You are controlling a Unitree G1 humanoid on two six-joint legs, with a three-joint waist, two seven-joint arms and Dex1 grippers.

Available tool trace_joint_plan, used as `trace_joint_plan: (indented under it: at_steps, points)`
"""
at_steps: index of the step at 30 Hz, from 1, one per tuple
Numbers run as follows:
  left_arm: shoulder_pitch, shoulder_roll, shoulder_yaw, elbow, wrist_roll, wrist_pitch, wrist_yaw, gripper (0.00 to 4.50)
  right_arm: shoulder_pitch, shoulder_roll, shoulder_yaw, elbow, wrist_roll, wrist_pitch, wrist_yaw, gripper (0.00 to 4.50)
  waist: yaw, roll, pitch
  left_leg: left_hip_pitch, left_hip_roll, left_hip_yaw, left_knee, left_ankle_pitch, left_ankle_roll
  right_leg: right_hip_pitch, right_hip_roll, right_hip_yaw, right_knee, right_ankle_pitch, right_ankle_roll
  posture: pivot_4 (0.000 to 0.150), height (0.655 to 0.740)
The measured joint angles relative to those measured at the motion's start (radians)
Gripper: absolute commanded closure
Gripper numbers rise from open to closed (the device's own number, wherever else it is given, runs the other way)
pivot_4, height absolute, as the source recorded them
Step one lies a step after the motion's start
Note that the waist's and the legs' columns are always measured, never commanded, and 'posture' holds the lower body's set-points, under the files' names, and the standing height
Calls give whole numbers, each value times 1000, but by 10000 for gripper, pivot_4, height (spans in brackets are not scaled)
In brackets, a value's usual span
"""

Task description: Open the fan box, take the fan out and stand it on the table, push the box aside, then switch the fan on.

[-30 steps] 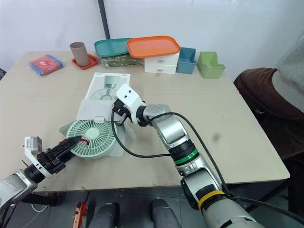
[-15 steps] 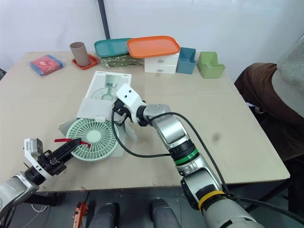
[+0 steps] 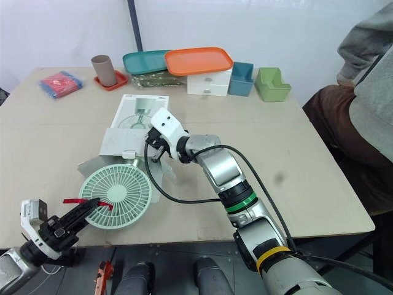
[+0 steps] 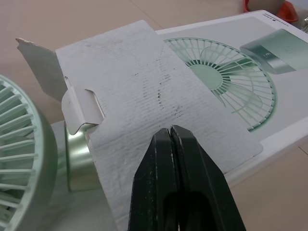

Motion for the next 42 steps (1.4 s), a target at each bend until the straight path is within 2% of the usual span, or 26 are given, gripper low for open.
trace_joint_plan:
  at_steps: [2,4,5,6,8,11,15,19,22,25,29,31,33,37,39,42]
  points:
    - [20,-7,2,-18,1,-6,-1,26033,0,1,0,0,0,-1,1,45000,1,0,0,0,0,0,0,0,0,0,0,0,0,-1,-2,1500,7400]
    - [19,-9,-7,-30,38,-24,-18,16771,-2,8,0,0,1,-7,7,45000,2,0,0,1,-1,0,1,0,0,2,0,1,0,-1,-2,1500,7400]
    - [19,-9,-8,-30,42,-25,-19,16128,-2,8,0,0,1,-7,8,45000,2,0,0,1,-1,0,1,0,0,2,0,1,0,-1,-2,1500,7400]
    - [19,-9,-10,-32,63,-34,-20,13302,-4,8,0,0,1,-7,8,45000,2,0,0,1,-1,0,1,0,0,2,0,1,0,-1,-2,1500,7400]
    - [20,-13,-21,-28,96,-46,-21,5434,-6,7,-1,0,2,-8,9,45000,2,0,0,1,-1,0,1,0,0,2,0,1,0,-1,-2,1500,7400]
    - [20,-15,-25,-28,108,-48,-23,1245,-7,7,-1,0,2,-8,9,45000,2,0,0,1,-1,1,1,0,0,2,0,1,0,-1,-2,1500,7400]
    - [33,-14,-25,-27,122,-56,-34,1245,-7,6,-3,0,2,-8,11,45000,1,0,0,1,0,1,1,0,0,1,0,1,0,-1,-2,1500,7400]
    - [111,49,41,-54,150,-45,-111,1245,-12,2,-14,0,9,-8,18,45000,-2,0,0,1,1,1,0,0,0,0,1,1,0,-2,-3,1500,7400]
    - [217,157,189,-101,178,-33,-260,1245,-25,-19,-44,-15,39,12,39,45000,-3,2,1,0,1,1,0,0,0,-1,0,0,0,-2,-4,1500,7400]
    - [243,193,221,-140,217,-30,-327,1245,-43,-28,-64,-50,63,25,57,45000,-1,4,2,0,-1,1,0,0,0,-1,-2,1,0,-2,-3,1500,7400]
    - [304,257,273,-217,444,-127,-525,1245,-42,-99,-138,-212,186,108,136,45000,2,3,4,-1,-2,1,-1,0,0,-2,-3,0,-1,-4,-3,1500,7400]
    - [281,259,286,-233,499,-179,-562,1245,-20,-139,-152,-273,222,118,175,45000,2,4,4,-1,-1,1,-1,0,0,-2,-3,0,-1,-4,-3,1500,7400]
    - [271,262,283,-258,647,-288,-605,1245,75,-237,-154,-374,285,106,272,45000,4,3,4,-1,-2,1,-1,-1,0,-1,-3,-1,-1,-5,-2,1500,7400]
    - [253,252,268,-249,853,-459,-658,1245,171,-349,-165,-422,329,70,371,45000,2,4,4,-1,-2,3,-1,-1,1,-1,-4,1,-1,-5,-2,1500,7400]
    - [192,214,239,-179,1011,-638,-669,1245,252,-443,-172,-459,349,-19,476,45000,3,6,5,0,-2,4,-1,-1,1,-1,-4,1,-1,-5,-2,1500,7400]
    - [148,199,217,-76,1142,-803,-682,0,291,-477,-172,-469,356,-77,539,37006,-2,5,5,2,0,5,-1,-1,1,-1,-2,1,0,-4,-3,1500,7400]
